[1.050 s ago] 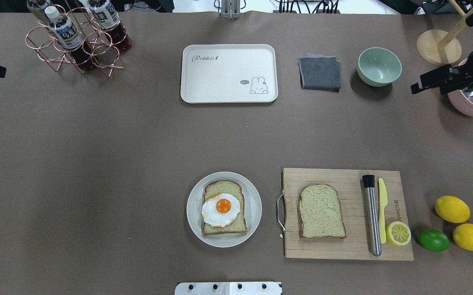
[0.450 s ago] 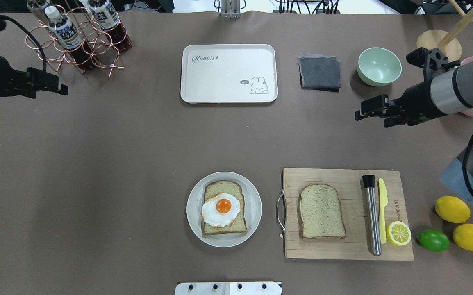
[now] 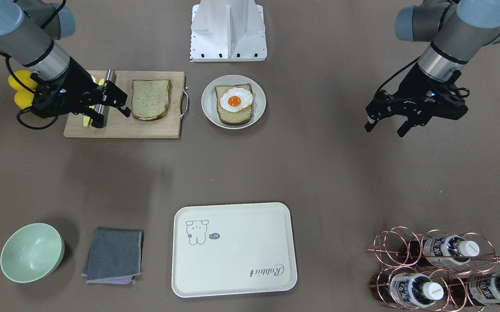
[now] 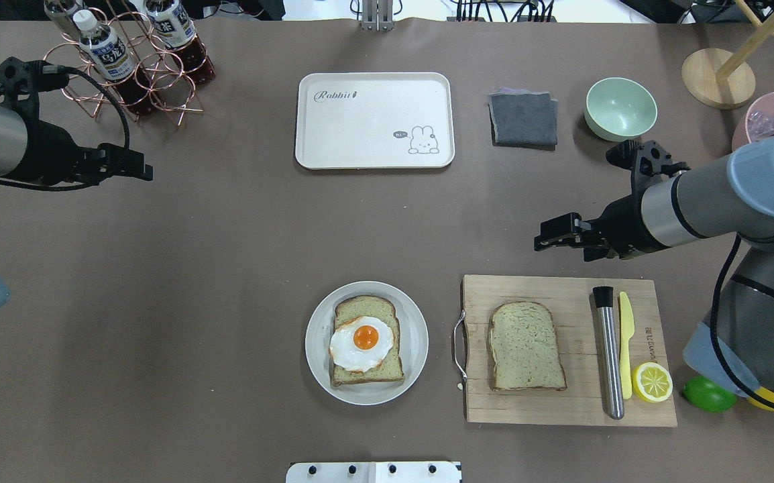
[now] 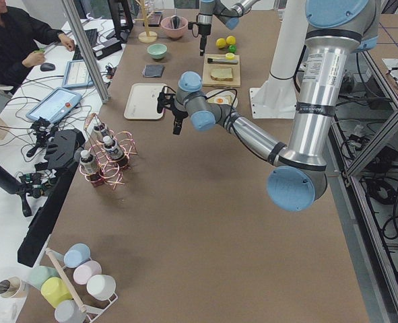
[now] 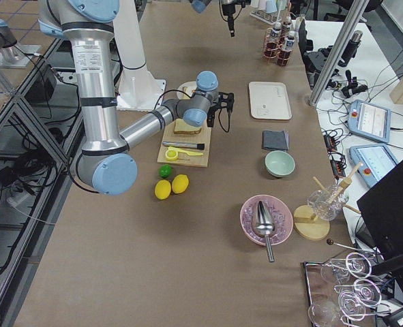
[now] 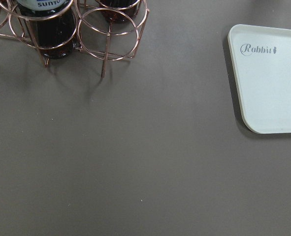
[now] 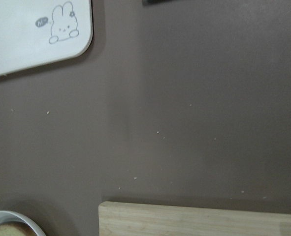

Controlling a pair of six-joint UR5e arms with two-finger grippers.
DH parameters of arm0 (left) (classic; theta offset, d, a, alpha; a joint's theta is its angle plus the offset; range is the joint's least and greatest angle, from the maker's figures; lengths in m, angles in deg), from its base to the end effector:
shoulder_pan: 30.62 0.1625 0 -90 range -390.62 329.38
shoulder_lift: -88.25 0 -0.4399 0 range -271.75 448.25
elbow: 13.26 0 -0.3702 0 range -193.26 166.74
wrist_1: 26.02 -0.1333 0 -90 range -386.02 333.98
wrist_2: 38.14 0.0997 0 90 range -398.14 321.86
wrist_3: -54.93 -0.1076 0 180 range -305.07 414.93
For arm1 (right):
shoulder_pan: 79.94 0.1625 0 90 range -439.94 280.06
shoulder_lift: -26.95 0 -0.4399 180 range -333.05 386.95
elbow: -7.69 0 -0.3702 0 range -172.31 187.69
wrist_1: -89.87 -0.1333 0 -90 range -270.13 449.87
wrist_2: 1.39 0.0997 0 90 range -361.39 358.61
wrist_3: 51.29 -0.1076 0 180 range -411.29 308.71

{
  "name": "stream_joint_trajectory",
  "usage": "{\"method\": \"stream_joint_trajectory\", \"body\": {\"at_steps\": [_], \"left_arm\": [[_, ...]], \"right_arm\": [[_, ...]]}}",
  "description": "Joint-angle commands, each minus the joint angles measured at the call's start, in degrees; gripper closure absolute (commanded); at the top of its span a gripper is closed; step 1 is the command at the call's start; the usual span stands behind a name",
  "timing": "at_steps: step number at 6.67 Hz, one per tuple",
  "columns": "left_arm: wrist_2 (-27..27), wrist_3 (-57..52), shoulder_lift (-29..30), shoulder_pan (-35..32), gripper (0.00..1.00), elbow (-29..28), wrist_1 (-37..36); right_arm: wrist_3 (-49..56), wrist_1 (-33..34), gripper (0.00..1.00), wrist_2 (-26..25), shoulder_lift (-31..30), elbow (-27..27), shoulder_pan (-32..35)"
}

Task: Make sandwich and place on tray
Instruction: 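Lower the right gripper over the board's bread slice while the left arm moves in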

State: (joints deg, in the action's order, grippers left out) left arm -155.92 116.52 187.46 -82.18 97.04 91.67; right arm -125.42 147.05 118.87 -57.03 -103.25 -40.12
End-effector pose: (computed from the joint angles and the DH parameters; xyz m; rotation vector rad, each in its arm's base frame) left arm 0.2623 -0.4642 0.3821 0.2880 1.0323 -0.1227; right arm -0.3385 -0.3851 0.3928 0.0519 -1.1204 0.0979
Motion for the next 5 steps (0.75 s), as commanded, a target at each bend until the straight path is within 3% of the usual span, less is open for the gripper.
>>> {"method": "stream_joint_trajectory", "body": {"at_steps": [1,3,5], "left_arm": [[3.4,1.6,0.0,2.8,0.02,0.4,0.1],[3.8,1.7,0.0,3.2,0.02,0.4,0.2],[3.8,1.7,0.0,3.4,0.02,0.4,0.3]], "right_arm": [[0.4,-0.2,0.00,-4.2,-2.8,-1.3,-5.4],[-0.1,-0.4,0.00,-9.7,-4.5,-1.6,-11.0],[-0.2,-0.4,0.01,-9.9,-5.2,-1.7,-12.4]]}}
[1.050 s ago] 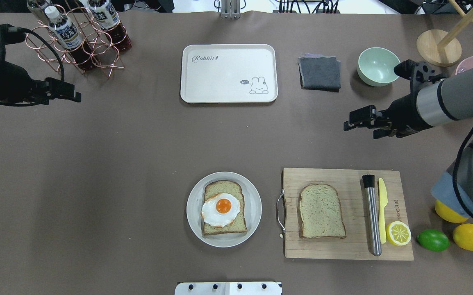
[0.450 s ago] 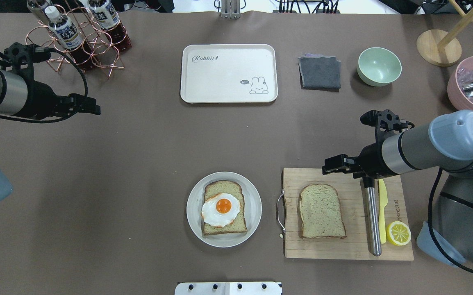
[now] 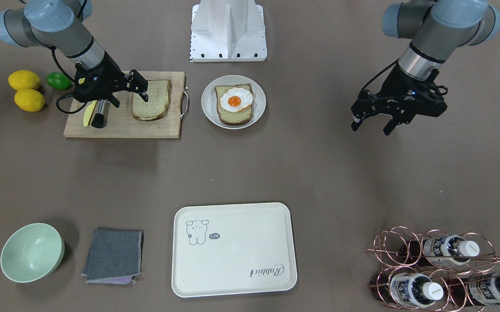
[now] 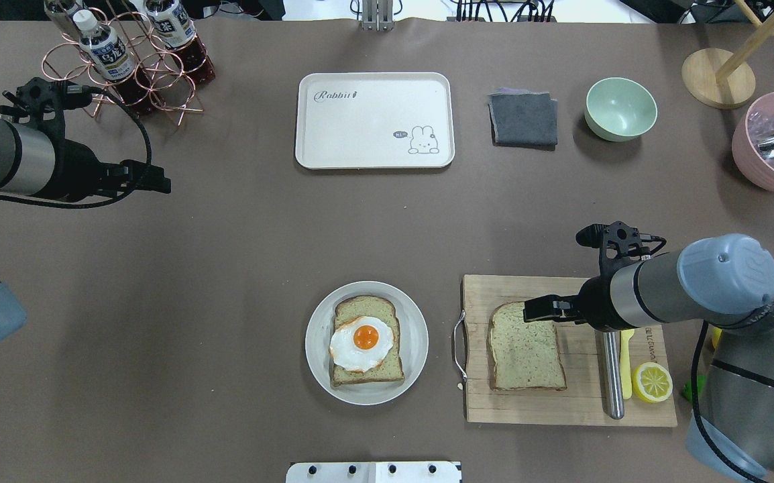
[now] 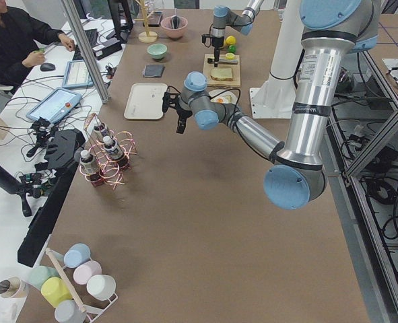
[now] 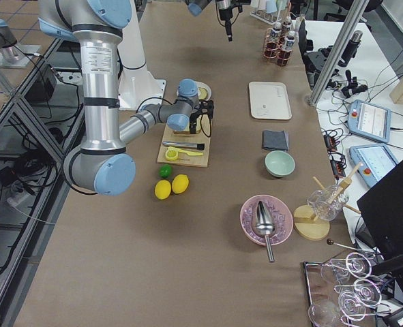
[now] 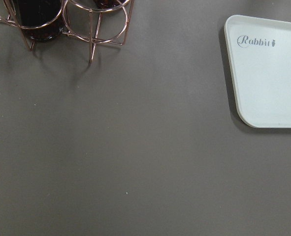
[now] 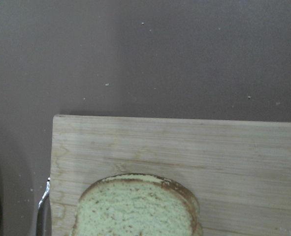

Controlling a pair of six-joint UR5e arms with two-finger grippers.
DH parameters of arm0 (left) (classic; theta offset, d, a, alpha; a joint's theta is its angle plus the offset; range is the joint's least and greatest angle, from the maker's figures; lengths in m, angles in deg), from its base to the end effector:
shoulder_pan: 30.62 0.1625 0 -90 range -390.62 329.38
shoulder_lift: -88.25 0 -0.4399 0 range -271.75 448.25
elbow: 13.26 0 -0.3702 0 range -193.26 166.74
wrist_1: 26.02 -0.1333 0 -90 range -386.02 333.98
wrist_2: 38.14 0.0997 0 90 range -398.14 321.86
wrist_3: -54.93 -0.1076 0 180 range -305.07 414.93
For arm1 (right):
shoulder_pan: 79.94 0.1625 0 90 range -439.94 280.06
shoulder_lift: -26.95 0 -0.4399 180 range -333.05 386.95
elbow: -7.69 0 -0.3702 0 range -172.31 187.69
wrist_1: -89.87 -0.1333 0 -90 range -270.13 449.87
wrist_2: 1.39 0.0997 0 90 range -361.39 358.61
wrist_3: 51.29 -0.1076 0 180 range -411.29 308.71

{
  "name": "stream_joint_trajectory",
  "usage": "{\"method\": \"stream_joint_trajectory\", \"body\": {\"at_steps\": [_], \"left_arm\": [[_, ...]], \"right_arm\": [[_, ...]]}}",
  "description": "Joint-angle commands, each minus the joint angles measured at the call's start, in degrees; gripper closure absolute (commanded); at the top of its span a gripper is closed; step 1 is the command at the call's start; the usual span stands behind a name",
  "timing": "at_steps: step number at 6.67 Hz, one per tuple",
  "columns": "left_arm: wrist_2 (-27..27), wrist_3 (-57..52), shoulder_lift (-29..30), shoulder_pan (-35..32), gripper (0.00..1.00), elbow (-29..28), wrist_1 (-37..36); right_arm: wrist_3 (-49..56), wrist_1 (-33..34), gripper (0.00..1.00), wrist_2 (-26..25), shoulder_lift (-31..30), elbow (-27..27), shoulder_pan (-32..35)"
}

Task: Make sandwich and place on tray
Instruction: 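Lower the right gripper over the board's bread slice while the left arm moves in, then grasp the plain bread slice edge with the right gripper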

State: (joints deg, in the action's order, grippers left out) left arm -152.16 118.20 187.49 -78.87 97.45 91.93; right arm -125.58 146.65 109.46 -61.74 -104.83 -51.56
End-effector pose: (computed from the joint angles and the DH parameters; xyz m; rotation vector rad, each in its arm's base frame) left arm 0.2846 -0.4532 0.3796 0.3016 1.0212 -0.1277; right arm -0.3836 -0.3152 0.4237 0.0605 -1.0359 0.0198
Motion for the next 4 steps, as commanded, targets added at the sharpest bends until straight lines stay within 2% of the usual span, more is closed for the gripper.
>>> {"method": "stream_joint_trajectory", "body": {"at_steps": [1,2,4], "left_arm": [[0.1,0.0,-0.1,0.1,0.02,-0.2,0.1],[0.1,-0.1,0.0,0.1,0.02,-0.2,0.1],[0.0,-0.2,0.1,0.1,0.02,-0.6,0.1]], "right_arm": [[-0.1,0.0,0.02,-0.5,-0.7,-0.4,-1.6],[-0.1,0.0,0.16,-1.3,-1.1,-0.5,-2.4],[-0.1,0.0,0.20,-2.9,-2.2,-0.8,-3.9]]}}
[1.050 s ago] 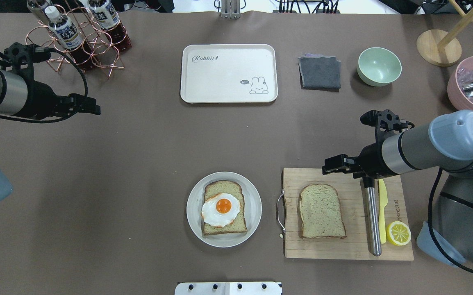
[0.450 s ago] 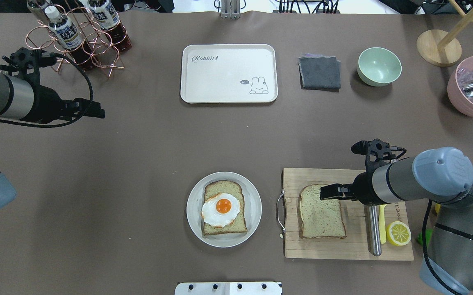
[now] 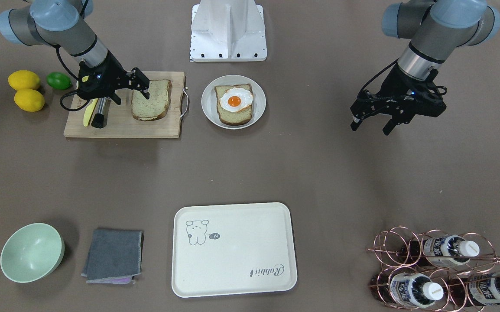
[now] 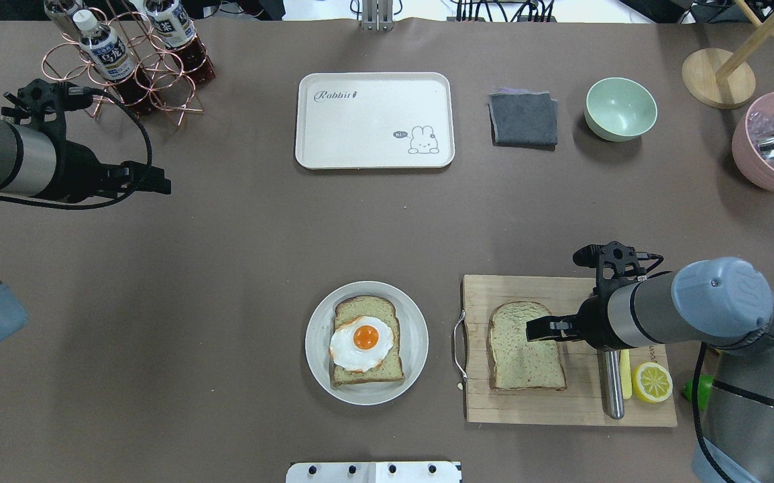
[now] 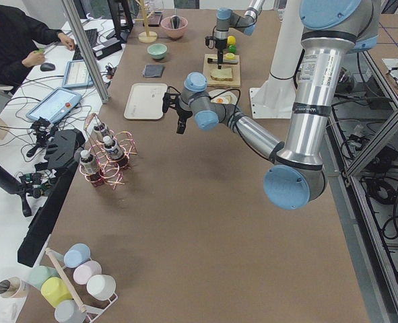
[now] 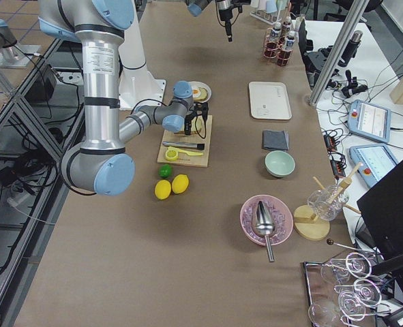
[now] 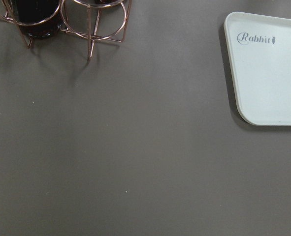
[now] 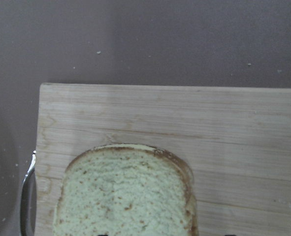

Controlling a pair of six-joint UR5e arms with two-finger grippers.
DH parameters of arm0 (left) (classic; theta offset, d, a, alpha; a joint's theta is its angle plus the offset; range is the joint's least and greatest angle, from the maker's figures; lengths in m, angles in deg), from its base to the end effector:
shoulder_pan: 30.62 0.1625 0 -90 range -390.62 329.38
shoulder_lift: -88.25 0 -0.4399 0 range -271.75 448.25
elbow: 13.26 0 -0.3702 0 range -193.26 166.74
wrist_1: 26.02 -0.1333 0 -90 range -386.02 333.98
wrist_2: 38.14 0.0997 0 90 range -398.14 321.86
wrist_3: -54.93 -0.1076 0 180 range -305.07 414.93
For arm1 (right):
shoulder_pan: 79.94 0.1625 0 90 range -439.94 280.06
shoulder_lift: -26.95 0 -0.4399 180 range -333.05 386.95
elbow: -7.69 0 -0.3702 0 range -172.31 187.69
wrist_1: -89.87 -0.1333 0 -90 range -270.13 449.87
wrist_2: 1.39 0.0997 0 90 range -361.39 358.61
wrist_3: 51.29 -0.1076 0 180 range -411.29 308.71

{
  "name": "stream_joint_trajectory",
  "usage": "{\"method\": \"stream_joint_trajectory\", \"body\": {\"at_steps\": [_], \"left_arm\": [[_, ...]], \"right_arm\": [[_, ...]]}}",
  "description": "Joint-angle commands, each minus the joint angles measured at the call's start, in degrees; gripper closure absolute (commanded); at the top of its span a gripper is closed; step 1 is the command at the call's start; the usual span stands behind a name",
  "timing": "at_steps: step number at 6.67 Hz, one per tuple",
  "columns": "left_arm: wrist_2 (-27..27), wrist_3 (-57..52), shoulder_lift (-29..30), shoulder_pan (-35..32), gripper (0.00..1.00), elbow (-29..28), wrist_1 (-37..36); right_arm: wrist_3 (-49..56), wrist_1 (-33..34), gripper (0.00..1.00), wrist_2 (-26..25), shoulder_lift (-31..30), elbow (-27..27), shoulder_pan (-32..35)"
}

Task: Make sandwich and place on tray
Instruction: 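Grasp the plain bread slice edge with the right gripper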

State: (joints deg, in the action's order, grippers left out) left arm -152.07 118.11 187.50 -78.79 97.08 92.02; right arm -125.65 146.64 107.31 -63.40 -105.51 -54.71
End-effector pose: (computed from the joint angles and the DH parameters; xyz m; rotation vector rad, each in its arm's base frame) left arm 0.2860 -0.4540 0.3823 0.2998 1.0170 -0.1271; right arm -0.3909 -0.2934 0.4328 0.0576 -1.0122 -0.0069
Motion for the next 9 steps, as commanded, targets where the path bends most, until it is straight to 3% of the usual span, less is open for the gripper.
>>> {"method": "stream_joint_trajectory", "body": {"at_steps": [1,3,4,5,6,9], "left_arm": [[0.0,-0.1,0.1,0.1,0.02,-0.3,0.0],[0.0,-0.1,0.1,0.1,0.02,-0.3,0.0],[0.0,-0.1,0.1,0.1,0.02,-0.3,0.0],[-0.1,-0.1,0.2,0.1,0.02,-0.4,0.1],[-0.1,0.0,0.2,0.4,0.02,-0.7,0.3],[-0.1,0.0,0.2,0.4,0.02,-1.1,1.1]], "right_arm": [[0.0,0.0,0.19,-2.0,-0.6,-0.1,-1.6],[0.0,0.0,0.22,-2.4,-0.8,0.1,-2.0],[0.0,0.0,0.45,-2.8,-0.8,0.1,-2.2],[0.0,0.0,0.81,-4.0,-0.7,0.3,-2.7],[0.0,0.0,1.00,-6.8,-0.6,0.2,-3.5],[-0.7,-0.1,1.00,-4.2,-0.9,-3.8,-0.8]]}}
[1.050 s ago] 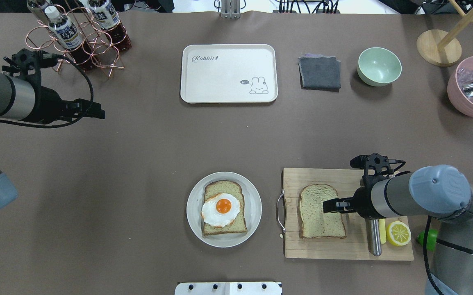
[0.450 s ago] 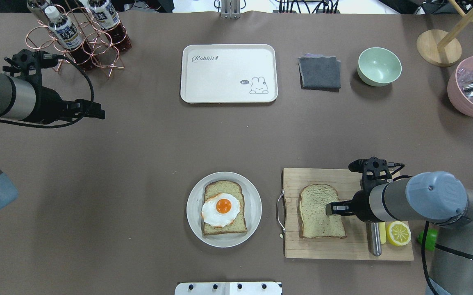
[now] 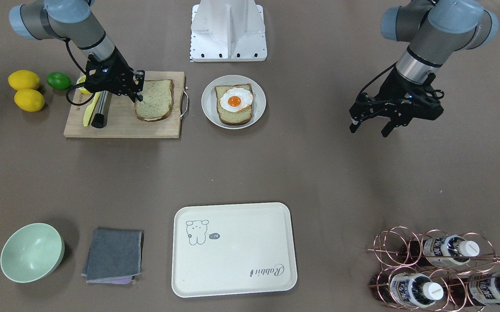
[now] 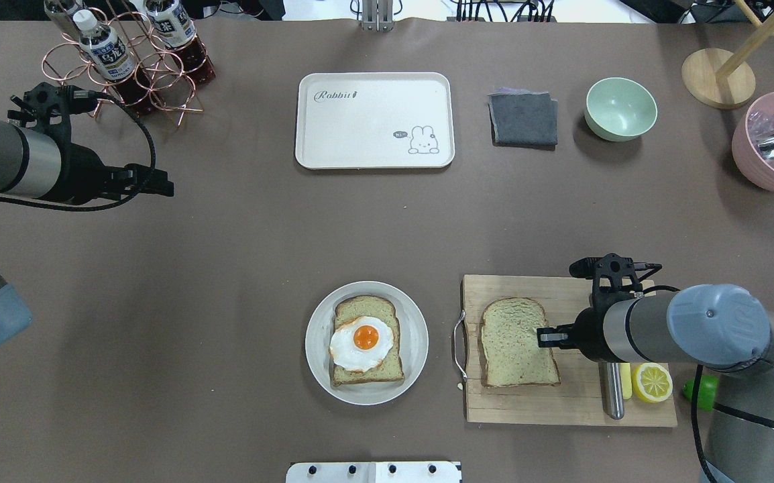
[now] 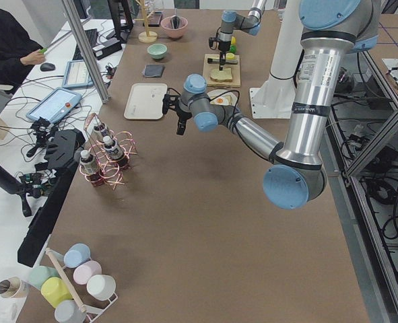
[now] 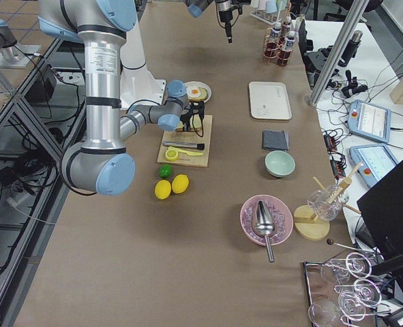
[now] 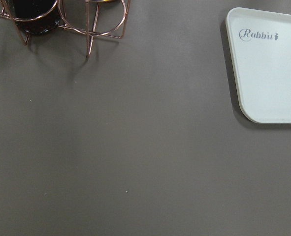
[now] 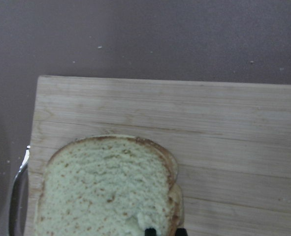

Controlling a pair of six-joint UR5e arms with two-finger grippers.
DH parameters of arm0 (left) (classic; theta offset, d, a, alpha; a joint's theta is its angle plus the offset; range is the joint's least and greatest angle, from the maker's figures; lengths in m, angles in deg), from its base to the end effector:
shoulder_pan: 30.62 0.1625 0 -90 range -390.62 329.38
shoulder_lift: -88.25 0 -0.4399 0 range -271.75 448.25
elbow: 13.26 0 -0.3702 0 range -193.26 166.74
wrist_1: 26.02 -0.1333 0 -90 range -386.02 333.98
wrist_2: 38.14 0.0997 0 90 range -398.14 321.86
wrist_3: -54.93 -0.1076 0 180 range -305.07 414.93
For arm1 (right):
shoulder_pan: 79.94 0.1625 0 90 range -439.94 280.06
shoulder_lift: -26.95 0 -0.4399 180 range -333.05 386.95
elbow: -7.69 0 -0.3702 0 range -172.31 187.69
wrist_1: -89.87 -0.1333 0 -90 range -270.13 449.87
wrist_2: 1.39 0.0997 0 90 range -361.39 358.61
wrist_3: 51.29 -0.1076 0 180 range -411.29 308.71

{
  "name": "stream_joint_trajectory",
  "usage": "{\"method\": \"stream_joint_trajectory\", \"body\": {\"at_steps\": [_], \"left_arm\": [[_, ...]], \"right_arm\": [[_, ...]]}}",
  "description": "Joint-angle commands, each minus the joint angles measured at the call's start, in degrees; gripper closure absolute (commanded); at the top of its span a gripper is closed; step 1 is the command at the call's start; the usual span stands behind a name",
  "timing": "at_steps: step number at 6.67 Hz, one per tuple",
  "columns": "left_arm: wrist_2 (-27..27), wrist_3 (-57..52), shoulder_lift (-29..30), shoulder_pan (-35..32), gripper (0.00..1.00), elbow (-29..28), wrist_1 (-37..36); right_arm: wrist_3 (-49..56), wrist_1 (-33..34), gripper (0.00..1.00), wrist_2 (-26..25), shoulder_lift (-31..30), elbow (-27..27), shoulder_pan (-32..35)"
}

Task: Make sandwich and place on tray
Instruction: 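Grasp the plain bread slice edge with the right gripper, then lift the bread slice and carry it over the egg-topped bread on the plate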

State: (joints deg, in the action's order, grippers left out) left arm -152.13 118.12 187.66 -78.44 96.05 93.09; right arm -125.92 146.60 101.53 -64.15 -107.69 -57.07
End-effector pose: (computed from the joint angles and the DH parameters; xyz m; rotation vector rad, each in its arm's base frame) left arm 0.2914 -0.4550 0.3865 0.2981 1.0209 -0.1203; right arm -0.3915 -0.2837 0.4222 0.1327 -1.0118 0.0061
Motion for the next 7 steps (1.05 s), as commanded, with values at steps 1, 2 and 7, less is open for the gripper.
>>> {"method": "stream_joint_trajectory", "body": {"at_steps": [1,2,7], "left_arm": [[0.0,0.0,0.0,0.1,0.02,-0.1,0.1],[0.0,-0.1,0.0,0.0,0.02,-0.1,0.1],[0.0,0.1,0.0,0.2,0.02,-3.5,4.3]], "right_arm": [[-0.4,-0.1,1.00,4.5,-0.8,-3.3,3.8],[-0.4,-1.8,1.00,6.3,-0.9,-4.1,5.4],[-1.0,-0.3,1.00,1.7,13.1,0.0,1.0]]}}
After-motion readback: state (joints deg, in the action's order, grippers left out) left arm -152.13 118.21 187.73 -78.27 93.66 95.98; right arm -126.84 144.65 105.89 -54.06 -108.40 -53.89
